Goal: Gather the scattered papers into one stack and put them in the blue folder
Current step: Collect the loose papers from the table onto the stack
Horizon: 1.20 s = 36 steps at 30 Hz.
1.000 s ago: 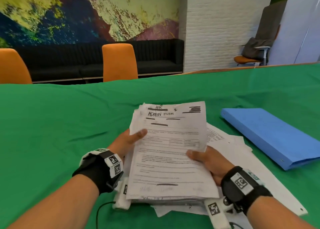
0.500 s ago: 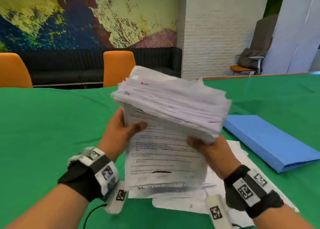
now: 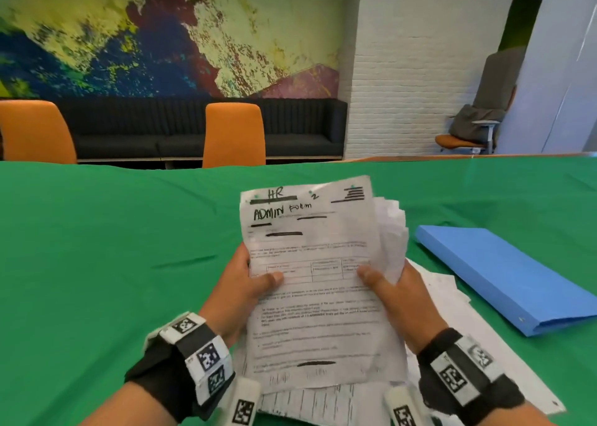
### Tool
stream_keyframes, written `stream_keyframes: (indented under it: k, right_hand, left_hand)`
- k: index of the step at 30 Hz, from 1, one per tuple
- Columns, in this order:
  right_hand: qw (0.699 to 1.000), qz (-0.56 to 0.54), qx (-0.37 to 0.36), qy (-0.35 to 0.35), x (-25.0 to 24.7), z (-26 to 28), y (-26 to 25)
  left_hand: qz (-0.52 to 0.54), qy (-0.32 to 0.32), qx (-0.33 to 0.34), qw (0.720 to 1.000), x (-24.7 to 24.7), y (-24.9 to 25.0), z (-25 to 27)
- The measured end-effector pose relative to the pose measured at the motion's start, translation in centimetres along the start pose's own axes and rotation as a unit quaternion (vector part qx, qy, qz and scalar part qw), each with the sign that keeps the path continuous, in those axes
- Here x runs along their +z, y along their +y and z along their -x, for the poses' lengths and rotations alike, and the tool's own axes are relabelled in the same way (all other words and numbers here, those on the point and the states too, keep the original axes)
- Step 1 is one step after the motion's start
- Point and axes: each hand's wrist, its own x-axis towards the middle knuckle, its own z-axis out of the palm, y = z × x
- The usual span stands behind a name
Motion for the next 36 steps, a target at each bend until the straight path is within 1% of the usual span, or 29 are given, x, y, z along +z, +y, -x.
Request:
stream_keyframes:
  k: [2,4,6,8,13,15,16,17,18,19,21,22,24,26,29,30,33,36]
  right_hand:
    - [0.999,0.009,-0.041,0.006,0.6,0.4,-0.7]
    - [0.996,-0.028,-0.084,-0.01,0.3,0.3,-1.3]
    - [0.993,-0.053,-0.101,-0.022,-0.5,-0.1,-1.1]
    - [0.995,-0.045,-0.083,-0.017,-1.5,-0.4,0.2]
    - [0.997,0.048,0.011,-0.063,-2.2,1.3,2.8]
    - [0.992,0.1,0.049,-0.053,-2.1,1.7,2.9]
    - [0.987,0.123,0.066,-0.075,-2.2,1.7,2.6]
    - [0.984,0.139,0.077,-0.083,-2.3,1.9,2.1]
    - [0.986,0.115,0.098,-0.071,-2.1,2.1,0.9]
    - [0.988,0.097,0.111,-0.041,-2.0,2.1,0.0]
    - [0.993,0.104,0.022,-0.045,-1.5,1.6,-0.9]
    - [0.991,0.127,-0.014,-0.043,-1.3,1.4,-0.9]
    - [0.99,0.14,-0.001,-0.032,-1.3,1.0,-0.4]
    - [0.994,0.103,-0.004,-0.023,-1.5,0.7,-0.2]
    - [0.998,0.03,-0.056,0.014,-1.7,0.7,-0.9]
    - [0.997,0.026,-0.062,0.026,-1.9,0.7,-1.1]
    - [0.995,0.076,-0.058,0.042,-2.3,0.2,-1.1]
    - [0.986,0.168,0.016,0.006,-2.7,-0.1,-0.3]
  left_hand:
    - [-0.016,0.022,0.039,0.999,0.2,0.5,0.5]
    - [-0.026,0.038,0.085,0.995,0.0,1.1,0.4]
    - [-0.02,0.046,0.117,0.992,-0.5,1.1,0.4]
    - [-0.027,0.042,0.131,0.99,-0.9,0.7,0.6]
    - [-0.051,0.032,0.149,0.987,-1.8,-0.6,1.3]
    - [-0.073,0.029,0.154,0.985,-1.9,-0.6,1.4]
    - [-0.092,0.032,0.156,0.983,-1.8,-0.5,1.5]
    - [-0.121,0.038,0.156,0.98,-1.4,0.1,1.8]
    - [-0.16,0.042,0.156,0.974,-1.1,0.7,2.2]
    - [-0.192,0.043,0.158,0.968,-0.6,1.4,2.4]
    - [-0.229,0.063,0.175,0.956,-0.5,1.5,2.0]
    - [-0.213,0.067,0.18,0.958,-0.6,1.2,1.6]
    - [-0.147,0.086,0.172,0.97,-1.0,0.5,1.2]
    - [-0.133,0.112,0.16,0.972,-1.1,0.3,1.2]
    - [-0.123,0.123,0.139,0.975,-0.8,0.4,1.3]
    - [-0.119,0.125,0.132,0.976,-0.9,0.6,1.3]
    - [-0.112,0.104,0.123,0.981,-1.1,0.6,1.0]
    - [-0.092,0.087,0.103,0.987,-0.9,0.4,0.9]
